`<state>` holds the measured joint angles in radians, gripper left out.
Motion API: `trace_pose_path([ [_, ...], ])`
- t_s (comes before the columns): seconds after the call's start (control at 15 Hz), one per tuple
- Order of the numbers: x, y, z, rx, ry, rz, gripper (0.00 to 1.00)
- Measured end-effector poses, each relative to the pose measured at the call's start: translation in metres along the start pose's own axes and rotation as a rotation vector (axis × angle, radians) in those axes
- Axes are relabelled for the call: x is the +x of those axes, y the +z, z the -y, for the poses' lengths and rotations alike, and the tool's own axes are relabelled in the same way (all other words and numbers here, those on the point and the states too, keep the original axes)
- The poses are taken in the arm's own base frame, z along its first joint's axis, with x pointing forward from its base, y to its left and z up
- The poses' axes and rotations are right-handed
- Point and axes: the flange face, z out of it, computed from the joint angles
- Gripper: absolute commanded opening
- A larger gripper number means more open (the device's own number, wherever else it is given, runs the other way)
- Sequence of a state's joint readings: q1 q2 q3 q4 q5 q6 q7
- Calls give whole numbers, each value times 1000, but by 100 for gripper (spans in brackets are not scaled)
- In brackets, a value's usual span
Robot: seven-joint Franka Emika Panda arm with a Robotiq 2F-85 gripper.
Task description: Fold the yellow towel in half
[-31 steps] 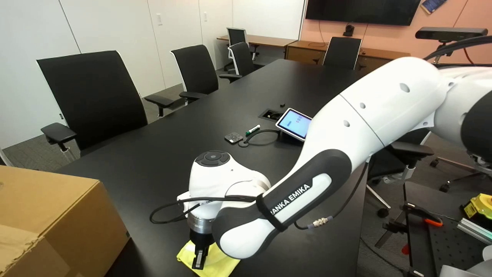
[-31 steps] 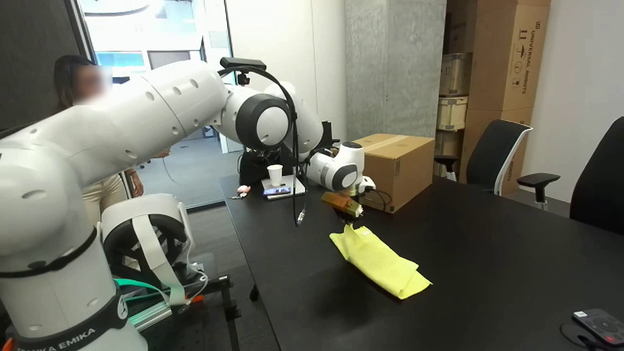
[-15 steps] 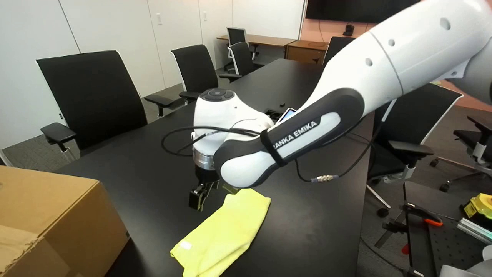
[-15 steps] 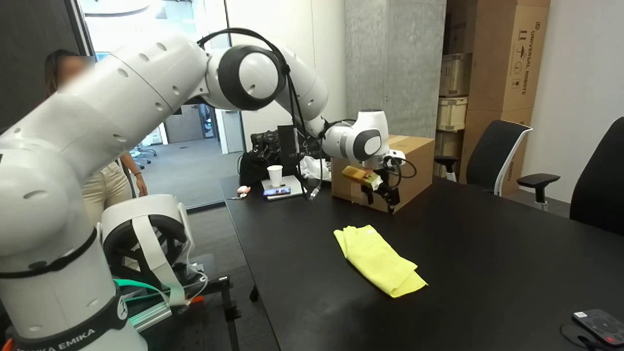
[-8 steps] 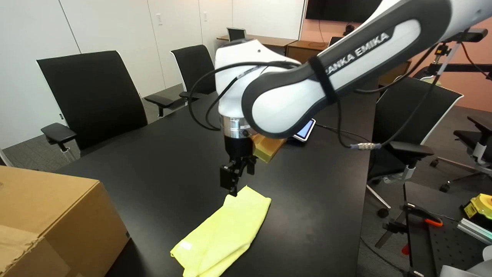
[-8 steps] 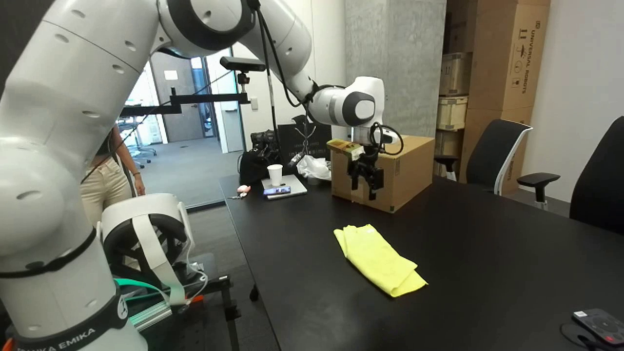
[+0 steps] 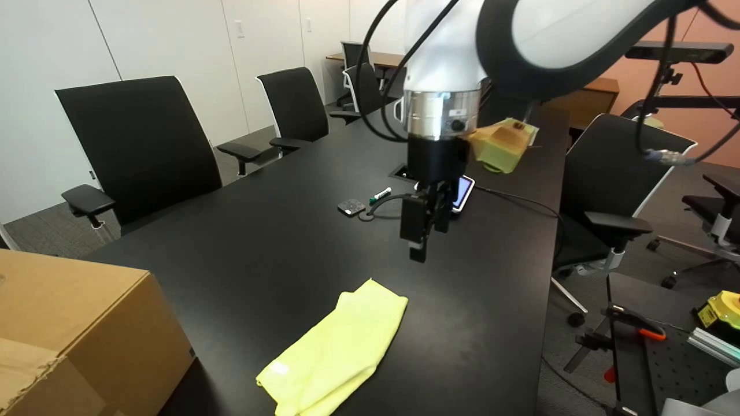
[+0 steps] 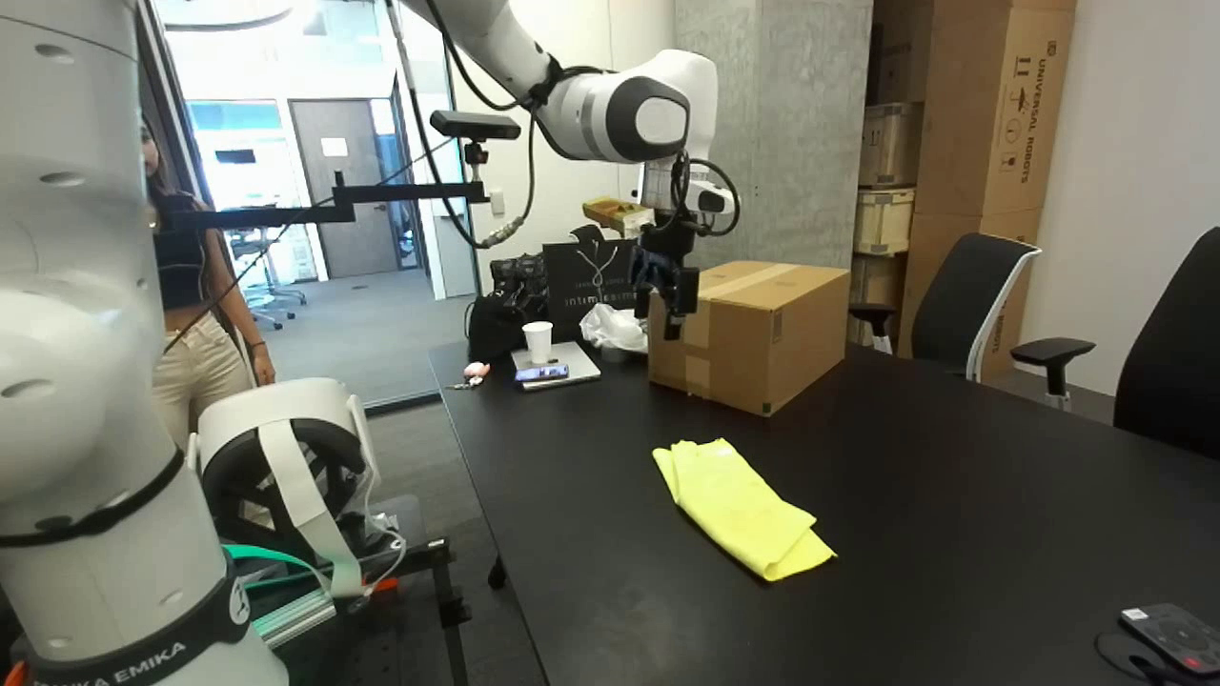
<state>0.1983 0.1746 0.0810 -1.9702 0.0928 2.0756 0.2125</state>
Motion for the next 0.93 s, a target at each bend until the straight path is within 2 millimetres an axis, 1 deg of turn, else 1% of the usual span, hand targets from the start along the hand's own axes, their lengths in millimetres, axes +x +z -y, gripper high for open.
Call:
trace_pose_path([
  [0.2, -41, -32, -25, 14, -10, -25, 100],
  [0.33, -68, -52, -47, 22, -28, -46, 100],
  [0.67, -132, -91, -119, 45, -80, -91, 100],
  [0.73, -141, -96, -127, 49, -84, -103, 100],
  [0.8, -147, -98, -131, 52, -85, -111, 100],
  [0.93, -151, -97, -130, 52, -89, -111, 100],
])
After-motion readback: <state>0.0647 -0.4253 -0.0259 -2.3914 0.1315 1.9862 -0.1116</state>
